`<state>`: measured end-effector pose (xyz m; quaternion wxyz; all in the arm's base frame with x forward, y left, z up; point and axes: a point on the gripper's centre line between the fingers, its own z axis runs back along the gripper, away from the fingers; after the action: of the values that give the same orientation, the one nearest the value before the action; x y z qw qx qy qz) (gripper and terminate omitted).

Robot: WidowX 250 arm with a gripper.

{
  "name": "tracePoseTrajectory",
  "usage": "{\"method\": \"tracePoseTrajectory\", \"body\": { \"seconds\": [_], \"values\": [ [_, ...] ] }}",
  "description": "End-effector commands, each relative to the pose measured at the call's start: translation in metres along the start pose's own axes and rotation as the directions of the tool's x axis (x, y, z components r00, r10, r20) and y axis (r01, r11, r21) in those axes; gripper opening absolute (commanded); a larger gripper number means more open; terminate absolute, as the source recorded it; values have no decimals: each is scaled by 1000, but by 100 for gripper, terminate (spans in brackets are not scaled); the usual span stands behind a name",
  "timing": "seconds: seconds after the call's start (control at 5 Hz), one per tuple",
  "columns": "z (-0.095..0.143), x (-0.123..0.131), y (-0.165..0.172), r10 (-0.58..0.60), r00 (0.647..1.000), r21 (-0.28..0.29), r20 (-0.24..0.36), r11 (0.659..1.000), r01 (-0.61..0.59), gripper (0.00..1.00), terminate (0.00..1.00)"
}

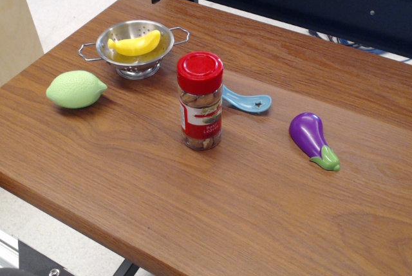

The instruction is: Take banana out of colander

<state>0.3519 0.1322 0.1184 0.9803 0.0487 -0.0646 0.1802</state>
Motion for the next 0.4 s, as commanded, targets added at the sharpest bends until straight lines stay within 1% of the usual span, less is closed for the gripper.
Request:
{"method": "tracePoseTrajectory", "body": {
  "seconds": [0.0,0.2],
  "values": [
    [0,0,0,0,1000,0,0,1000,0,100,0],
    [-17,8,12,-169,985,22,42,985,169,100,0]
  ]
}}
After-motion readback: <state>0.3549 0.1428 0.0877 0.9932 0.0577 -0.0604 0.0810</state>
